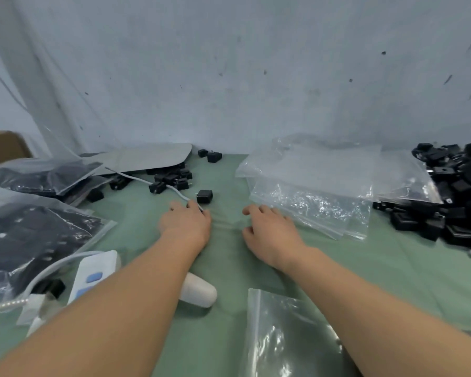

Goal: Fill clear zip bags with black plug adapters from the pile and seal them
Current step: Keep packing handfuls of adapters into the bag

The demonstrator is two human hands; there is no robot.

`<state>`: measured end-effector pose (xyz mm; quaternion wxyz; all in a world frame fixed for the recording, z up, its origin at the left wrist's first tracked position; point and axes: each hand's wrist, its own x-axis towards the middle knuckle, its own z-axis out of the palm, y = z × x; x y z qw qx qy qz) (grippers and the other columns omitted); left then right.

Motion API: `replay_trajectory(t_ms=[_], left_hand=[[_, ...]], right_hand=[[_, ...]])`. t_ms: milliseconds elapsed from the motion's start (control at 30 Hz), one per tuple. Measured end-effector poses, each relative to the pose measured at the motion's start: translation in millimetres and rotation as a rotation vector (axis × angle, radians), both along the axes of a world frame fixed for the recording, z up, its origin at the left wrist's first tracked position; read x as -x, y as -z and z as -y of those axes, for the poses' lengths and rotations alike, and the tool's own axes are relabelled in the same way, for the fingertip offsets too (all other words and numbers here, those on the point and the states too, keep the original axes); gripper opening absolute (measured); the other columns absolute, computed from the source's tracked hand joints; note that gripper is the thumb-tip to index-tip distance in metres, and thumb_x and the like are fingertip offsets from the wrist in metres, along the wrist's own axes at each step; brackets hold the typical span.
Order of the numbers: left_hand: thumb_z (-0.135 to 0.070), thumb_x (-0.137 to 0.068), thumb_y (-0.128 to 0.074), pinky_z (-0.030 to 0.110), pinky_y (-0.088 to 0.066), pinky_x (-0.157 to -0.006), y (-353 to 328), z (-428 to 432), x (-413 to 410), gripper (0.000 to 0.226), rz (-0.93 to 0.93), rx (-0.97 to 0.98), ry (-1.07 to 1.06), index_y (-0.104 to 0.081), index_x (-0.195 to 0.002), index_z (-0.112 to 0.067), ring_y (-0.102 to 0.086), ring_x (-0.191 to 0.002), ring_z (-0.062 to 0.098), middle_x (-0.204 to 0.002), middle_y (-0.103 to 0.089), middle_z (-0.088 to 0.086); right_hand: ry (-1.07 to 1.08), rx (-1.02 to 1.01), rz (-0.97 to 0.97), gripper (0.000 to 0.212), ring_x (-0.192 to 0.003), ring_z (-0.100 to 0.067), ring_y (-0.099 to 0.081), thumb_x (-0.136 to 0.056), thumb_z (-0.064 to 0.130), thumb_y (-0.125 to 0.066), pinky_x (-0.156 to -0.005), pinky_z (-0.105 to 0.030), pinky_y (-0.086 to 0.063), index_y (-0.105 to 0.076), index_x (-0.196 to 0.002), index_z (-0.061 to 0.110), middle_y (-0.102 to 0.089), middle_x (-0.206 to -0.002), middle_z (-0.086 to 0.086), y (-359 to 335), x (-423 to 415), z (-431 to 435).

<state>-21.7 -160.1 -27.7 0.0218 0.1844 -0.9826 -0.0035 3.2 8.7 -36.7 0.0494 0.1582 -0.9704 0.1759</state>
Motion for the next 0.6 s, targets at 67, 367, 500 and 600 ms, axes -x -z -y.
replay_trajectory(t_ms=[67,367,500,600], left_hand=[[-0.035,-0.105,-0.021,0.04,-0.041,-0.095,-1,4,1,0.044,-0.05,-0.038,0.002,-0.039,-0.137,-0.011,-0.051,-0.12,0.033,-0.132,-0.045,0.021],[-0.027,-0.095,-0.039,0.023,-0.04,-0.047,-69,5,-24,0.024,-0.257,-1.811,-0.085,-0.049,-0.09,-0.006,-0.043,-0.044,0.02,-0.073,-0.049,0.013],[-0.022,-0.081,-0.052,0.018,-0.038,-0.034,-94,-29,-69,0.021,0.005,-2.452,0.232,-0.059,-0.094,-0.007,-0.041,-0.045,0.014,-0.081,-0.057,0.015],[-0.032,-0.093,-0.046,0.018,-0.037,-0.034,-97,-52,-104,0.029,0.114,-2.568,0.383,-0.06,-0.1,-0.008,-0.04,-0.047,0.012,-0.086,-0.056,0.013]], right_hand=[[-0.007,0.011,0.009,0.047,-0.134,-0.027,-0.04,-0.1,0.027,-0.039,-0.108,-0.039,-0.031,-0.037,-0.147,0.022,-0.046,-0.146,-0.005,-2,-1,-1],[0.172,0.836,0.139,0.033,-0.085,-0.017,-0.059,-0.098,0.022,-0.047,-0.072,-0.028,-0.048,-0.051,-0.131,0.024,-0.06,-0.105,0.005,-35,-16,-1],[0.293,1.464,0.511,0.012,-0.087,-0.017,-0.056,-0.099,0.028,-0.047,-0.076,-0.032,-0.042,-0.057,-0.104,0.025,-0.062,-0.104,0.0,-70,-49,9],[0.283,1.772,0.729,0.019,-0.082,-0.02,-0.06,-0.097,0.033,-0.045,-0.074,-0.035,-0.048,-0.061,-0.1,0.023,-0.068,-0.092,-0.002,-87,-88,8]])
